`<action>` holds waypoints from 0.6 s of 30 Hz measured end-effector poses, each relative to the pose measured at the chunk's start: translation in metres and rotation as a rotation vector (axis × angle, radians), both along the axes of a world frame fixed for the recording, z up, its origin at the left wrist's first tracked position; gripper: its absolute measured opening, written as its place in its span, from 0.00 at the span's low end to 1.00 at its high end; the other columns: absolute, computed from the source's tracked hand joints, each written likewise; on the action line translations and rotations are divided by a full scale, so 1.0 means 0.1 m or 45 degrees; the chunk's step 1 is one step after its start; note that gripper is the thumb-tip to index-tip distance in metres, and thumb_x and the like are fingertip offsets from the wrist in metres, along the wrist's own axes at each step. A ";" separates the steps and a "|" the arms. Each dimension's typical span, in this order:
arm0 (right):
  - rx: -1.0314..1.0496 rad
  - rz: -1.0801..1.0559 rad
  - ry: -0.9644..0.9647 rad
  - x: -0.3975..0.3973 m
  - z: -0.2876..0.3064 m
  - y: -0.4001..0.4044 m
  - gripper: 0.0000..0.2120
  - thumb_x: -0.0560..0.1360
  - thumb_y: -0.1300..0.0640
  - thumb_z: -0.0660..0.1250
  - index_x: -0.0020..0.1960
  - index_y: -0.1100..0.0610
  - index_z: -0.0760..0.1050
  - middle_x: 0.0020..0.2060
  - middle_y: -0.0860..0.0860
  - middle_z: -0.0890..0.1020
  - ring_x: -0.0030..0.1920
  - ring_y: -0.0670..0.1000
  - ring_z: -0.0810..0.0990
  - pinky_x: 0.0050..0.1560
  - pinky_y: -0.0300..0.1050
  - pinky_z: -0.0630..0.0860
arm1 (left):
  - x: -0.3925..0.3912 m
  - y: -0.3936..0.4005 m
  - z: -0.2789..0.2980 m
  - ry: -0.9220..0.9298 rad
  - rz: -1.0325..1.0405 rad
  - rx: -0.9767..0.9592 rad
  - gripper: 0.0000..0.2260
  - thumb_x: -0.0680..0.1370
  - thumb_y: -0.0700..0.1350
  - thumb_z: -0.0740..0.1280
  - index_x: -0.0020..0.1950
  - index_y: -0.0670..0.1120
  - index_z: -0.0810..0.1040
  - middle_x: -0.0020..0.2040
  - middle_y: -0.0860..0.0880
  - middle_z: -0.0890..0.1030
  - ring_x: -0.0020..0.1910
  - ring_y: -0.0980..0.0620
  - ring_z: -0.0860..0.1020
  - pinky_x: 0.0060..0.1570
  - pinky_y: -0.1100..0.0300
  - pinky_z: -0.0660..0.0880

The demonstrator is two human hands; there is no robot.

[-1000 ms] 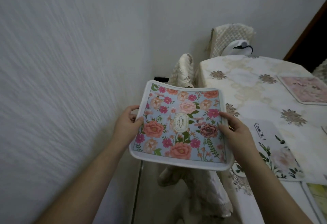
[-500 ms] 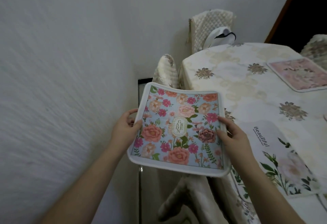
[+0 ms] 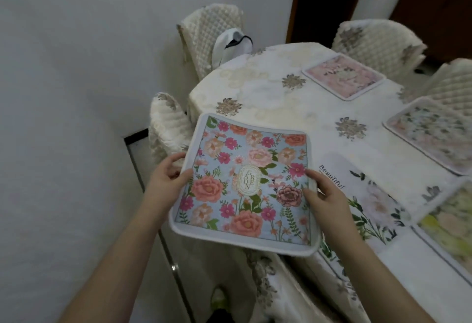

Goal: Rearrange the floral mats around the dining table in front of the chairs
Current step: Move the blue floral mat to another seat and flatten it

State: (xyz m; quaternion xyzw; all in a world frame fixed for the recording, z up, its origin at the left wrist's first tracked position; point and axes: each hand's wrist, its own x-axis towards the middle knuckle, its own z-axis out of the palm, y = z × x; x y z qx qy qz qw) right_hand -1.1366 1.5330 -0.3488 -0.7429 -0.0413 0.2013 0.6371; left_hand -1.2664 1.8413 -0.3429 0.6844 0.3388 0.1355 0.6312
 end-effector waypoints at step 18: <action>0.062 -0.536 0.027 -0.20 -0.25 -0.12 0.17 0.80 0.59 0.65 0.62 0.39 0.75 0.50 0.36 0.83 0.47 0.46 0.86 0.40 0.45 0.83 | 1.21 0.12 -0.09 0.072 -0.510 0.040 0.13 0.76 0.47 0.72 0.53 0.66 0.78 0.47 0.51 0.86 0.39 0.46 0.86 0.32 0.51 0.82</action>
